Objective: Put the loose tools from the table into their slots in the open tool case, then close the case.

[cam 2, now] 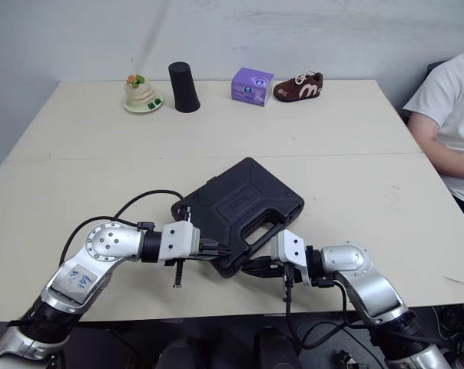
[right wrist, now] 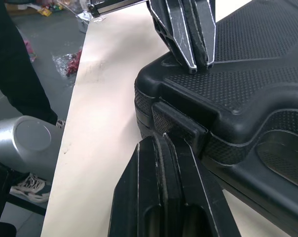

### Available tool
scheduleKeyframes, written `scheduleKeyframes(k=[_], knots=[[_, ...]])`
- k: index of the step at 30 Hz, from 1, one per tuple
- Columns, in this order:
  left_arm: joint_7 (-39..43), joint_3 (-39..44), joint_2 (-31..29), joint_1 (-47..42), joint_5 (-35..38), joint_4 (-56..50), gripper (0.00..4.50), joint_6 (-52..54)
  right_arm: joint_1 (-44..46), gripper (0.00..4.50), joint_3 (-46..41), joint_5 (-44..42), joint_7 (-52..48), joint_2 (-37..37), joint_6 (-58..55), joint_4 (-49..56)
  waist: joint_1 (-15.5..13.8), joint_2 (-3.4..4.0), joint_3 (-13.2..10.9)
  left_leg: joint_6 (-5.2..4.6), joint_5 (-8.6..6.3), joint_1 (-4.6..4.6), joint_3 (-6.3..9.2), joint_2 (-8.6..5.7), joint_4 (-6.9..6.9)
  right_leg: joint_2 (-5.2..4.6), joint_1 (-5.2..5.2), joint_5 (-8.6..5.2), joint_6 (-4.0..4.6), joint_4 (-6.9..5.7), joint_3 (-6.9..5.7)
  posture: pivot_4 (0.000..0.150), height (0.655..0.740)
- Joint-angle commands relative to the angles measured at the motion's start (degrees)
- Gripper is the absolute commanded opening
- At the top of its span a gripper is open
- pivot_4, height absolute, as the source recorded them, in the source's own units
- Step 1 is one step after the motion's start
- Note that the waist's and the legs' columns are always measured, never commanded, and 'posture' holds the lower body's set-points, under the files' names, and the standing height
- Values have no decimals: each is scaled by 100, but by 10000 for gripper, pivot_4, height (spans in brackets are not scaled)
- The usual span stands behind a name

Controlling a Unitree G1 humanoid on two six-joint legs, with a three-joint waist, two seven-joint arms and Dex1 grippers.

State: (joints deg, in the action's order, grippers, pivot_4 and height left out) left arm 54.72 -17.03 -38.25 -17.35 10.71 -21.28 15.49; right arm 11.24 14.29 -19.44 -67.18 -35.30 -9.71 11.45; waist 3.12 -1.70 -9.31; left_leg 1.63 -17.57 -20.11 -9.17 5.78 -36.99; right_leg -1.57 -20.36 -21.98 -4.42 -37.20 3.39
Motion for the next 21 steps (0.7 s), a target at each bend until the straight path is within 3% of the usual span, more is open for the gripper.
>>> scheduleKeyframes(k=[1, 8, 15, 18, 21], knots=[[64, -460, -165, 278, -469, 744, 0, 456, 152, 124, -150, -161, 108, 102, -76, 231, 0, 1, 1, -3, -2, 0, 0, 0, 0, 0, 0, 1, 1, 0, -1, 1500, 7400], [138, -522, -250, 349, -493, 749, 0, 537, 259, 124, -373, -635, 559, 471, -790, 573, 25, 5, 6, -5, -3, 0, 0, 4, 6, 1, 0, 5, 5, 7, -2, 1500, 7400], [73, -380, -223, 376, -413, 764, 0, 384, 52, 124, -265, -359, 183, 122, -652, 671, 34, 18, 14, -3, 2, 5, -4, 10, 41, 4, -2, 13, 19, 29, -7, 1500, 7400], [86, -193, -229, 366, -327, 736, 0, 95, 10, 124, -383, -451, 85, -54, -732, 776, 30, 18, 14, -2, 5, 6, -4, 8, 50, 4, -2, 13, 19, 34, -6, 1500, 7400], [-134, 696, 46, 414, 278, 471, 0, -562, -189, 124, -860, -743, -275, -618, -828, 930, 17, 27, 8, -3, 6, 1, -4, 4, 58, 0, -8, 14, 18, 41, -6, 1500, 7400]])
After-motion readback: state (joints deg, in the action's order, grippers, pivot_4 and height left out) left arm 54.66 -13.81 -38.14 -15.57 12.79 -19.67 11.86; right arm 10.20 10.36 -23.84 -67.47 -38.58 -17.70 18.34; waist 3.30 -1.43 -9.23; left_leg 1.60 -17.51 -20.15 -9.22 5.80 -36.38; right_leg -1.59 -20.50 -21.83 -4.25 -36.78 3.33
